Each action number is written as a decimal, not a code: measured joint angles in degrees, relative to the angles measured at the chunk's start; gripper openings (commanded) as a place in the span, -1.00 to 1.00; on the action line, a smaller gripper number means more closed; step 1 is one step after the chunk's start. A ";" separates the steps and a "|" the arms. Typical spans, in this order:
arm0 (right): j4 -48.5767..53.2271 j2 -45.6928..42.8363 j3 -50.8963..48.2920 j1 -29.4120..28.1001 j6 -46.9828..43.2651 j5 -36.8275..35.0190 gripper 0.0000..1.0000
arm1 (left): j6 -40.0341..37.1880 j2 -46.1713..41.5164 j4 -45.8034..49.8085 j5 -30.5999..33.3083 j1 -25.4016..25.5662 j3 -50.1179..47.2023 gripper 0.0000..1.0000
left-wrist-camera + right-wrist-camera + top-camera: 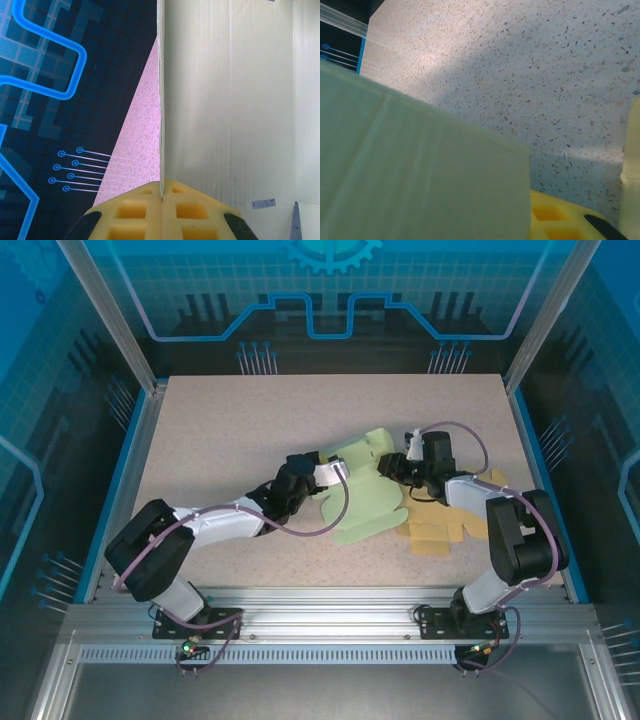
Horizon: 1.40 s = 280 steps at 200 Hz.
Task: Fold the paper box
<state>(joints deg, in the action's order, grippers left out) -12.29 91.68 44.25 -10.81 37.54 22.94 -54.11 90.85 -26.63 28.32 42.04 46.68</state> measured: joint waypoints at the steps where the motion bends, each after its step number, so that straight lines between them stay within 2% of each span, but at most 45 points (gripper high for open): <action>1: 0.00 0.02 0.00 -0.02 0.04 -0.02 -0.36 | 0.00 0.09 -0.04 0.09 0.04 0.04 -1.00; 40: -3.15 3.26 -0.02 -0.81 3.39 0.11 -0.17 | -0.24 2.36 -0.31 2.27 1.16 1.51 -1.00; 71: -6.64 6.25 -0.44 -1.01 6.36 0.39 -0.14 | -1.99 5.99 -1.44 6.16 2.43 4.04 -1.00; 97: -9.88 8.31 -1.09 -0.92 8.50 1.44 -0.12 | -5.55 9.68 -4.50 10.84 3.45 5.81 -1.00; 127: -13.11 10.43 -1.25 -0.48 10.25 3.72 0.05 | -9.57 12.28 -8.44 14.40 4.57 6.10 -1.00; 180: -16.22 11.50 -1.62 2.40 10.88 8.33 0.17 | -15.17 13.22 -15.21 15.91 6.43 4.68 -1.00; 241: -2.19 3.80 -1.62 3.06 4.55 6.49 0.30 | -26.14 20.00 -33.16 17.44 7.32 1.46 -1.00; 280: 5.44 -1.46 -1.62 3.13 0.98 4.07 0.45 | -30.01 21.29 -39.43 17.22 7.65 -0.11 -1.00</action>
<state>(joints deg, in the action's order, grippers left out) -6.85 90.21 42.63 -7.68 38.52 27.00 -84.12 112.14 -66.06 45.54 49.69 46.57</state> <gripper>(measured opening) 0.704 0.058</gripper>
